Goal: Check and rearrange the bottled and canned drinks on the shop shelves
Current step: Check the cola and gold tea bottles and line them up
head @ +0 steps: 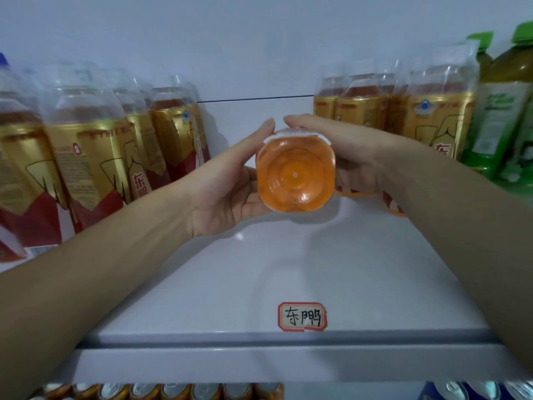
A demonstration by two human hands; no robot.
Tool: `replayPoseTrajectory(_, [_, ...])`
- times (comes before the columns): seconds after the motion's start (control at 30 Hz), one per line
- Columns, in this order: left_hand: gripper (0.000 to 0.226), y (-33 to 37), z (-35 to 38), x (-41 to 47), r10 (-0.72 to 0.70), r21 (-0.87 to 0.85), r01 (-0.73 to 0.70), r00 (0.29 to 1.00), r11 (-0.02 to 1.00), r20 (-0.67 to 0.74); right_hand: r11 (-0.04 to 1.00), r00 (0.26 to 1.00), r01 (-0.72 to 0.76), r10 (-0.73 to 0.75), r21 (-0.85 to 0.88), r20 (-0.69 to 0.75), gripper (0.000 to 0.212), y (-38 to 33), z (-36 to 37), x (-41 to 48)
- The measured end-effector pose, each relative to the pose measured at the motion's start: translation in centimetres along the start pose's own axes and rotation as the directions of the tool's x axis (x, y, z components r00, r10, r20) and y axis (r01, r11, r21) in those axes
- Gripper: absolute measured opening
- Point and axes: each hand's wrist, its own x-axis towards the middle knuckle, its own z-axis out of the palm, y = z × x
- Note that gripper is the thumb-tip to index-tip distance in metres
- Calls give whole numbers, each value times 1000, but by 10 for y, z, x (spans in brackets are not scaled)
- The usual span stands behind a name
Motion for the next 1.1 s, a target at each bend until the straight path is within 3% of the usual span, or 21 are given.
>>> replayPoseTrajectory(0.13, [69,-4,0,4,130,217,-127,992,968,2,990,991,131,-133,-53,-33,44,-4,1,-7])
replayPoseTrajectory(0.2, [66,-6,1,6,260,323,-248,966,913,6,955,955,292,-294,-42,-31,56,-9,0,-10])
replayPoseTrajectory(0.27, [69,-7,1,8,409,295,-382,912,876,-36,889,889,458,-458,-4,12,69,-15,-2,-14])
replayPoseTrajectory(0.37, [79,-10,-1,16,645,295,-608,763,737,-37,799,788,601,-597,22,153,75,-18,-6,-19])
replayPoseTrajectory(0.47, [78,-14,-11,22,840,429,-764,542,482,20,697,729,682,-628,-221,272,77,-18,0,-22])
replayPoseTrajectory(0.53, [72,-11,-16,21,908,512,-791,415,334,50,595,686,726,-664,-345,299,79,-18,7,-24])
replayPoseTrajectory(0.67, [76,-3,-23,22,955,605,-777,283,173,92,493,597,791,-754,-362,276,76,-19,13,-27])
replayPoseTrajectory(0.73, [73,-2,-23,22,954,597,-785,282,168,102,483,588,795,-763,-367,267,77,-19,14,-28])
replayPoseTrajectory(0.87, [67,-3,-20,20,936,558,-794,341,241,82,532,642,751,-727,-391,245,86,-20,15,-28])
replayPoseTrajectory(0.97, [72,-6,-17,12,879,543,-746,475,385,30,583,672,718,-723,-380,161,73,-23,14,-33])
replayPoseTrajectory(1.1, [58,-5,-8,-2,765,501,-689,640,525,79,637,750,589,-660,-497,44,48,-40,16,-51])
